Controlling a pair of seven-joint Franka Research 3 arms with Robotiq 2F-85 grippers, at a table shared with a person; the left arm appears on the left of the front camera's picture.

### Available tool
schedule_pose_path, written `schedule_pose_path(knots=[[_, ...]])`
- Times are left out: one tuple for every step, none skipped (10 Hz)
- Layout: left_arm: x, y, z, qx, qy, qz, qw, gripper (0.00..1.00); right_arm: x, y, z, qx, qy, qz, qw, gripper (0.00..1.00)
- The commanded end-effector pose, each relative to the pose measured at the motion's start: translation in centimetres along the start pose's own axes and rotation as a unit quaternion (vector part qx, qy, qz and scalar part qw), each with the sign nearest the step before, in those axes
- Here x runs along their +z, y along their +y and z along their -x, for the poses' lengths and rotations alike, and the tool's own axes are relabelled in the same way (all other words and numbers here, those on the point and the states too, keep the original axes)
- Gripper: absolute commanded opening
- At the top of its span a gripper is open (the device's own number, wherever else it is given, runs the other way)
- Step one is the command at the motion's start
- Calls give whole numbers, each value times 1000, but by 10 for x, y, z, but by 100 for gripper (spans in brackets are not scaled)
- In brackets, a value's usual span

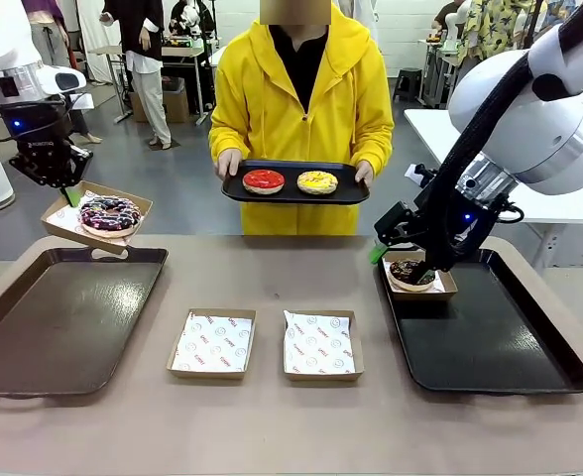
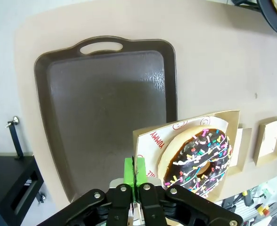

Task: Individually package the donuts and arrange them on the tray.
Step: Place the picked Paper togo box on the Handle tray while simultaneously picking up another Paper togo box from the table with the other hand.

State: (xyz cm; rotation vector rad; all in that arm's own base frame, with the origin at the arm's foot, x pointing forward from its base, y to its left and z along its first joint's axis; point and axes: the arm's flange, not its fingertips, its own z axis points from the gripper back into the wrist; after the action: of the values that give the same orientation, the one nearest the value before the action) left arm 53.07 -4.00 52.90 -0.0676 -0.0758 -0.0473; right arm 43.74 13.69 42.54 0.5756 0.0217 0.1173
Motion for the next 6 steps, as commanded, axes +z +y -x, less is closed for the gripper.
schedule_pose_path(knots=[[2,1,4,1,-7,1,1000,1,0,1,-1,0,0,3,1000,100],[2,1,4,1,-7,1,1000,1,0,1,-1,0,0,3,1000,100],[2,1,4,1,-7,1,1000,1,0,1,-1,0,0,3,1000,100],[1,0,0,0,-1,0,1000,1,0,1,-1,0,0,3,1000,100],[-4,8,0,-9,-9,-5,1000,1,0,0,0,0,0,0,1000,100],[-4,18,3,-17,-13,-3,1000,1,-7,8,3,-18,-6,32,999,100]])
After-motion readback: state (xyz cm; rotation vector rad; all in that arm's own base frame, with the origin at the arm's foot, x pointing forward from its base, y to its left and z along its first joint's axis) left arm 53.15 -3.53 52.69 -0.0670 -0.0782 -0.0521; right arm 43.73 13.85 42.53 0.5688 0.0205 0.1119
